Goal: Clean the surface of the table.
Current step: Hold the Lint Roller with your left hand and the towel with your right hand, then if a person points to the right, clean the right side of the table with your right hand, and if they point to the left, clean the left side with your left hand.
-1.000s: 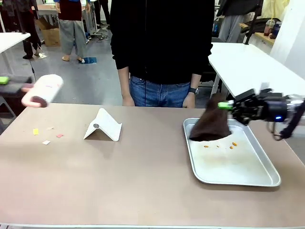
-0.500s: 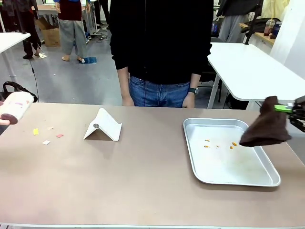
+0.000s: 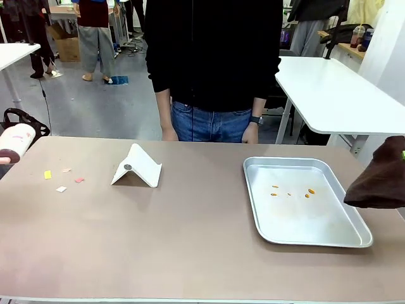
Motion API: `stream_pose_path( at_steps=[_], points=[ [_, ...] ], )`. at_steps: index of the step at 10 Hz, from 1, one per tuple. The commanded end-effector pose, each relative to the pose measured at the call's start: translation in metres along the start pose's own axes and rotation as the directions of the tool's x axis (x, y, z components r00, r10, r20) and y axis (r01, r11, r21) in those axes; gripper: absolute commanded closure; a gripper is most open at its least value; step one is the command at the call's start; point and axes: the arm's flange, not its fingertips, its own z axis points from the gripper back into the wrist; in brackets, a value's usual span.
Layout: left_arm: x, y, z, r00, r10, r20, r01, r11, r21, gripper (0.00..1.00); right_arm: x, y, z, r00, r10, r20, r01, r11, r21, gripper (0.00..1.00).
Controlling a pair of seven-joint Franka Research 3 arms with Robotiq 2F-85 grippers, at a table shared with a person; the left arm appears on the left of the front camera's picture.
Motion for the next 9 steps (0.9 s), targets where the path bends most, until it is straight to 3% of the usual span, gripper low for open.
stream_pose_path(
  at_steps=[1,9],
  points=[
    [-0.0065,0.0003,0.0104,1.0,-0.001,0.004,0.0,1.0,0.012,0.97,0.0,0.0069,-0.0029,1.0,-0.005,-0.008,0.005,1.0,-0.003,0.94],
    [-0.0065,0.0003,0.0104,1.0,-0.001,0.004,0.0,1.0,0.012,0.97,0.0,0.0069,-0.0029,1.0,-0.005,-0.008,0.005,1.0,-0.003,0.94]
  ],
)
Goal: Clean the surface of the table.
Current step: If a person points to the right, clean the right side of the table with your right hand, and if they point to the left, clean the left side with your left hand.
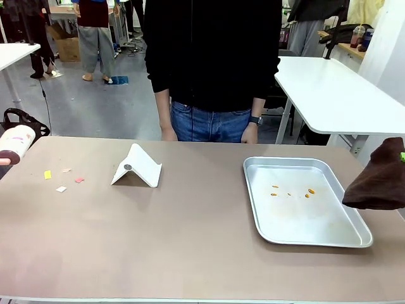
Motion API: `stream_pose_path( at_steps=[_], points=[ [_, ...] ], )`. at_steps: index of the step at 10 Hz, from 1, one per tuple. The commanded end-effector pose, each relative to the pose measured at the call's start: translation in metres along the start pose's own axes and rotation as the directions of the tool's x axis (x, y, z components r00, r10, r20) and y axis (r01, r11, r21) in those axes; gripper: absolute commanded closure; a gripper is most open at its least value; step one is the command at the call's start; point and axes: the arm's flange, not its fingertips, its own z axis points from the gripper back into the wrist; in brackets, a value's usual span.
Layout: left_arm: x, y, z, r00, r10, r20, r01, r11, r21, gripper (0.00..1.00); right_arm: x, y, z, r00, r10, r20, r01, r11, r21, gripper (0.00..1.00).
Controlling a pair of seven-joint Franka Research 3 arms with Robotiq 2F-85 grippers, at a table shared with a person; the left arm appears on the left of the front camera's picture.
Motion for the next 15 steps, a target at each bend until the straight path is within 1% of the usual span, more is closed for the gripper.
stream_pose_path(
  at_steps=[1,14,15],
  points=[
    [-0.0015,-0.0026,0.0012,1.0,-0.012,-0.007,0.012,1.0,-0.004,0.97,-0.0007,0.0068,-0.0001,1.0,-0.006,0.0,0.006,1.0,0.0,0.94],
    [-0.0015,-0.0026,0.0012,1.0,-0.012,-0.007,0.012,1.0,-0.004,0.97,-0.0007,0.0068,-0.0001,1.0,-0.006,0.0,0.006,1.0,0.0,0.94],
    [-0.0015,-0.0026,0.0012,1.0,-0.012,-0.007,0.012,1.0,-0.004,0.97,0.0,0.0,0.0,1.0,0.0,0.0,0.0,1.0,0.0,0.92]
  ],
)
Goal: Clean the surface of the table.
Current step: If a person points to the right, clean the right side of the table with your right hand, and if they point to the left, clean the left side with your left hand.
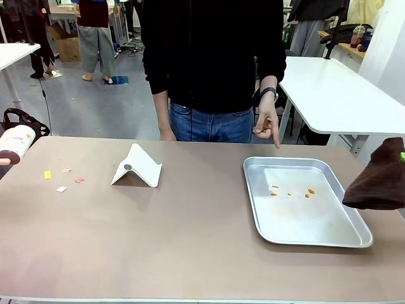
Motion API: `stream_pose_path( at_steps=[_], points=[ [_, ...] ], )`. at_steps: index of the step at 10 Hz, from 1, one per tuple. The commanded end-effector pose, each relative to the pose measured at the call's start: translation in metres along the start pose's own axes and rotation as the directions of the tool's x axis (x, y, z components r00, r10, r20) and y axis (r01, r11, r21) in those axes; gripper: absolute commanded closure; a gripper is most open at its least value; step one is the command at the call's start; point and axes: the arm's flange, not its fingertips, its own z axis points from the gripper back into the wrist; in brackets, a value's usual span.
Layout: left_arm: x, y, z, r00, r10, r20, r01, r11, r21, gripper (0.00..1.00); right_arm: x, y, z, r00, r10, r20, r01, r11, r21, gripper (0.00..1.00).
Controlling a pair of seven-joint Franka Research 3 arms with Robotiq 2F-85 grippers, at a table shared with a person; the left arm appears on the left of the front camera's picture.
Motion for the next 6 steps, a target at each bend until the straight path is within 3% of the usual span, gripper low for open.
stream_pose_path(
  at_steps=[1,3,6],
  points=[
    [-0.002,-0.003,0.001,1.0,-0.012,-0.007,0.012,1.0,-0.004,0.97,0.005,0.01,-0.012,0.995,0.097,0.023,-0.091,0.981,-0.169,0.92],
    [-0.002,-0.003,0.001,1.0,-0.012,-0.007,0.012,1.0,-0.004,0.97,0.025,0.031,-0.042,0.98,0.193,-0.039,-0.187,0.856,-0.482,0.92],
    [-0.002,-0.003,0.001,1.0,-0.012,-0.007,0.012,1.0,-0.004,0.97,0.055,0.024,-0.09,0.973,0.176,-0.146,-0.227,0.67,-0.706,0.92]
  ],
)
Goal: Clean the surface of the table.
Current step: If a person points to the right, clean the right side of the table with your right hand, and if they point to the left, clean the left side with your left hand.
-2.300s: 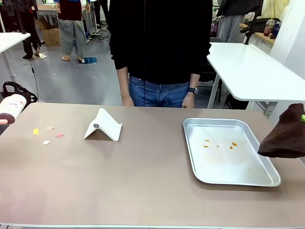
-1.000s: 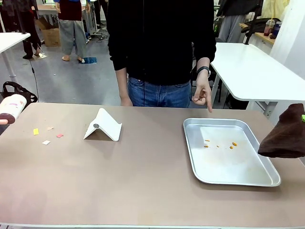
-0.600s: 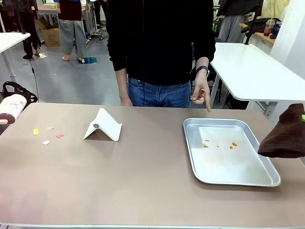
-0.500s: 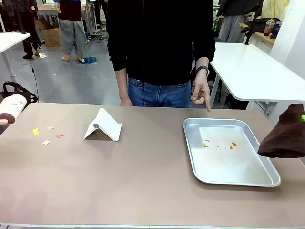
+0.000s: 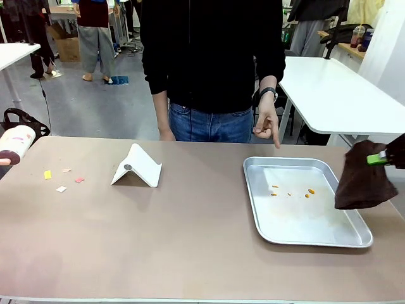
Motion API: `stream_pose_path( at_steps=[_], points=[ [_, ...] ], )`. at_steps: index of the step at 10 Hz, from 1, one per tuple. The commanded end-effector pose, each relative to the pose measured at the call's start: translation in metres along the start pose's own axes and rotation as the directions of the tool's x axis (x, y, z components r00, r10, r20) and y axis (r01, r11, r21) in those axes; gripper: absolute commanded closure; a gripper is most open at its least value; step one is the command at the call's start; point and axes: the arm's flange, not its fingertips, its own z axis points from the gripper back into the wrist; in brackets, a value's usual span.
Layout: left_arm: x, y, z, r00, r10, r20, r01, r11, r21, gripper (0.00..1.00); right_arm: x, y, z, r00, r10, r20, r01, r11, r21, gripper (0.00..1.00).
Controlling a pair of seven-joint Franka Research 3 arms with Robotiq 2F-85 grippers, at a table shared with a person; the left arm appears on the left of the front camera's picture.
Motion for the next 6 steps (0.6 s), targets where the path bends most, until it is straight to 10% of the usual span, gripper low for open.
stream_pose_path(
  at_steps=[1,6],
  points=[
    [-0.002,-0.003,0.001,1.0,-0.012,-0.005,0.012,1.0,-0.005,0.97,0.011,0.003,-0.039,0.996,-0.032,-0.088,0.017,0.985,-0.169,0.92],
    [-0.002,-0.003,0.001,1.0,-0.012,-0.005,0.012,1.0,-0.005,0.97,0.038,-0.003,-0.119,0.997,-0.011,-0.077,-0.011,0.96,-0.28,0.92]
  ],
)
